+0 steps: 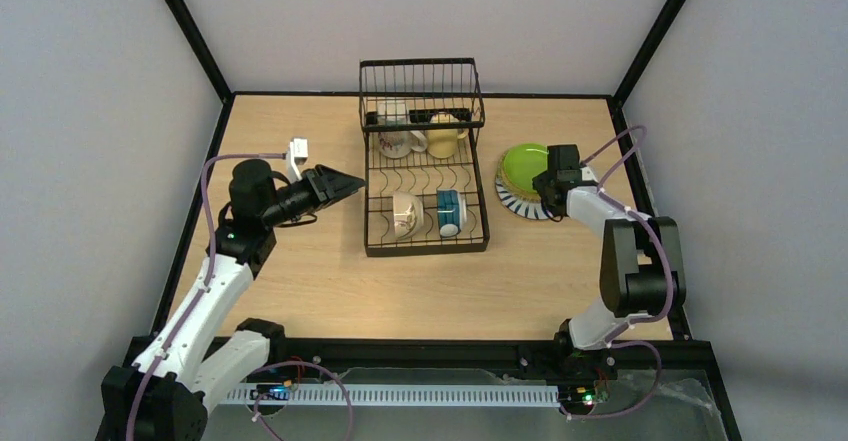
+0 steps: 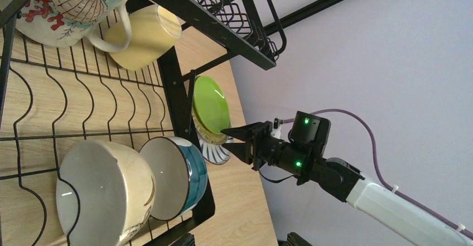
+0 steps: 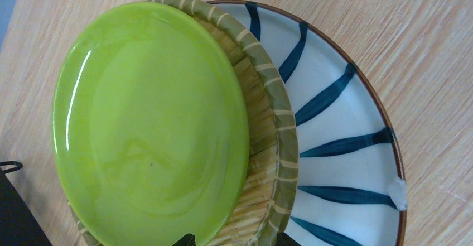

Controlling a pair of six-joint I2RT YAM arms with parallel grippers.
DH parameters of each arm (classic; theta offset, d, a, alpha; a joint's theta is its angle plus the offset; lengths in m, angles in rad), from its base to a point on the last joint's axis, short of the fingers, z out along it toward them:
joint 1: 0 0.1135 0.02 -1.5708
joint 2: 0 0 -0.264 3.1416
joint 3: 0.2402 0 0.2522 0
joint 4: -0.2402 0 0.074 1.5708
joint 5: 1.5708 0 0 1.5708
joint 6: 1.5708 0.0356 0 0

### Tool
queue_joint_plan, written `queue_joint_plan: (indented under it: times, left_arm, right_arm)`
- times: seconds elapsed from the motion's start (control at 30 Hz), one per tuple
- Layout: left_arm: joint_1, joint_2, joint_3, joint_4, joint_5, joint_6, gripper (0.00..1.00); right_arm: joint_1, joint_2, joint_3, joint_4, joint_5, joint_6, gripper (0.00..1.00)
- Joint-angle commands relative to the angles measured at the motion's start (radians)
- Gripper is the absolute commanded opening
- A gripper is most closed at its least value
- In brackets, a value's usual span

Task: Load the mixed dishes into the dish rack
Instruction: Grab the plate at the center of the board.

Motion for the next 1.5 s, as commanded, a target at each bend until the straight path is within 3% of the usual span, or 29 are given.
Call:
queue_joint_plan:
  times: [0.0, 0.3, 0.83, 1.47]
  left_arm:
    - [0.001, -0.017, -0.013, 0.004, -0.017, -0.004, 0.92]
    - [0.002, -0.022, -0.014, -0.008, -0.024, 0.003, 0.92]
    - [0.002, -0.009, -0.05, 0.091, -0.023, -0.046, 0.92]
    - [0.002, 0.003, -0.048, 0.087, -0.032, -0.026, 0.92]
  right_arm:
    - [-0.013, 0.025, -0.019, 0.068, -0.008, 0.023, 0.81]
    - [-0.019, 0.061, -0.007, 0.094, -0.052, 0.011, 0.81]
    - [-0.019, -0.07, 0.001, 0.009, -0.075, -0.02, 0.81]
    - [-0.019, 0.012, -0.002, 0.081, -0.05, -0.012, 0.82]
